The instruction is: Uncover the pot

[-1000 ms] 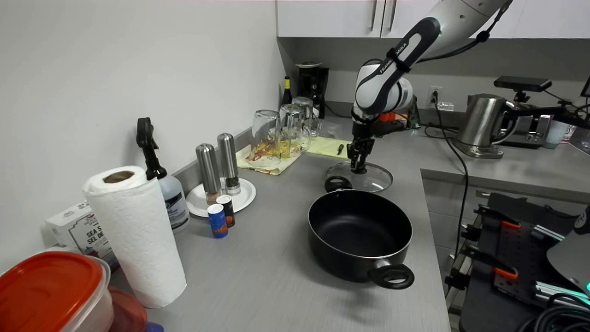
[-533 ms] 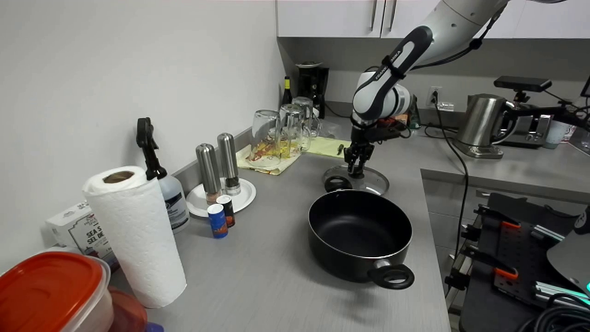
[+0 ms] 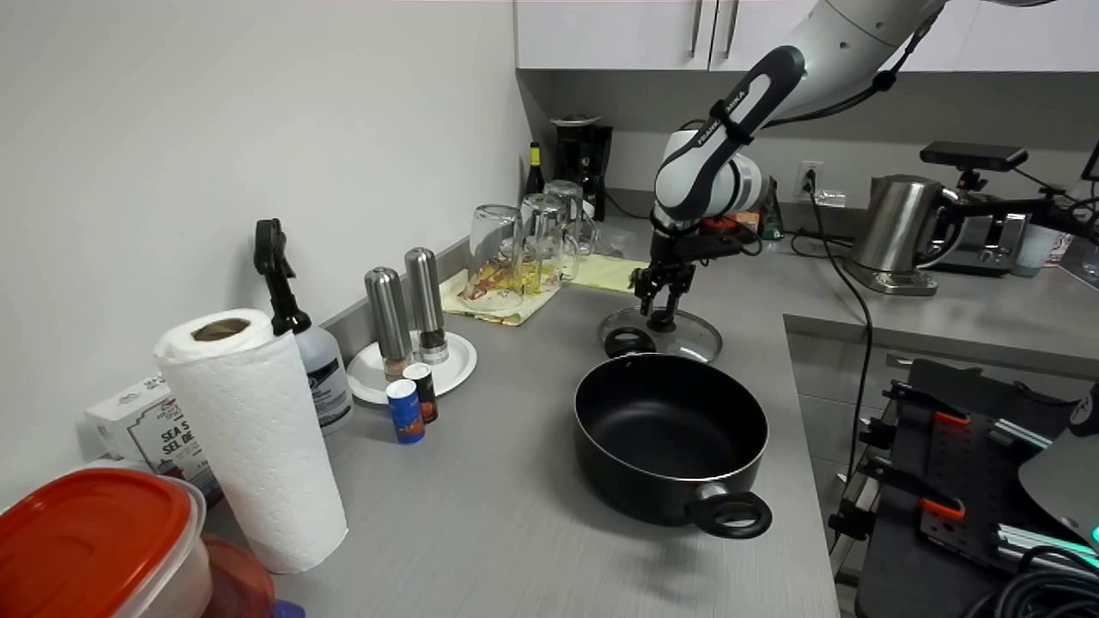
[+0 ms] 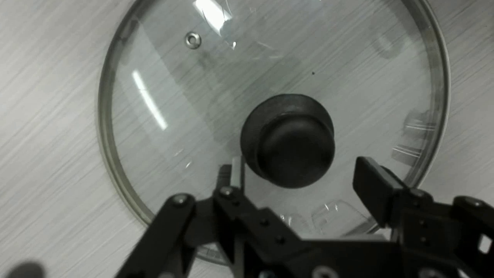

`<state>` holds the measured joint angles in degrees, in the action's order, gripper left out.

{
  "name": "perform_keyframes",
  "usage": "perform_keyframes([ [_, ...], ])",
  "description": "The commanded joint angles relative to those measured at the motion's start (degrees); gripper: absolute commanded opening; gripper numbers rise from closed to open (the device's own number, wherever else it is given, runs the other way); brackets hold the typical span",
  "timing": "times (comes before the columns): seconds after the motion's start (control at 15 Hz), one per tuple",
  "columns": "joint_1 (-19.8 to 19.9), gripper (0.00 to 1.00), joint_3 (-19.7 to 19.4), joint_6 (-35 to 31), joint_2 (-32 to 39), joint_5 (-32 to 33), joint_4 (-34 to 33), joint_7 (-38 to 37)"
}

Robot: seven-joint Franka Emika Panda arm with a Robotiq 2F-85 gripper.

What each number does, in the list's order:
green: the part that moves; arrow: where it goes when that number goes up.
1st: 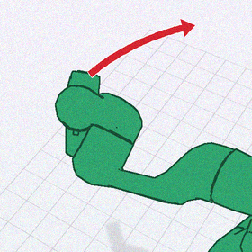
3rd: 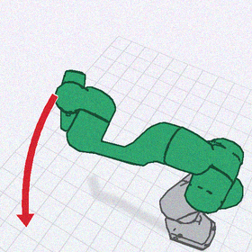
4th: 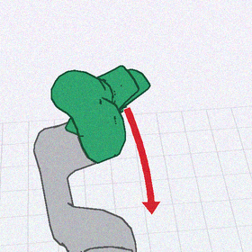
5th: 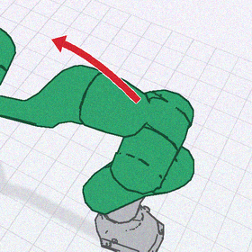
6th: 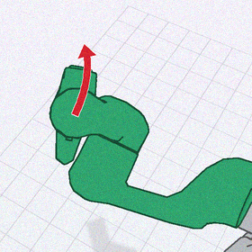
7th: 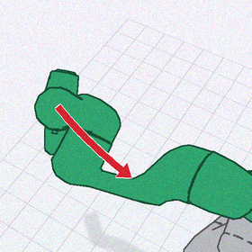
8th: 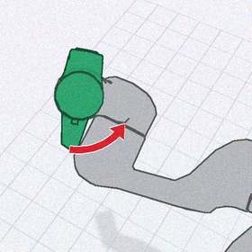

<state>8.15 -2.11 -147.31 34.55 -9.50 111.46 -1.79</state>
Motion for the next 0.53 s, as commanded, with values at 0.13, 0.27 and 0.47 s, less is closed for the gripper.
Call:
perform_keyframes([
  [0.13, 0.0, 1.00, 0.6, -1.4, -0.9, -1.2, -0.6, -0.9],
  [0.27, 0.0, 1.00, 0.7, -1.7, -1.8, -1.3, -0.1, -0.9],
  [0.47, -0.1, 1.00, 0.3, -1.0, -0.9, -0.2, -0.9, -0.4],
])
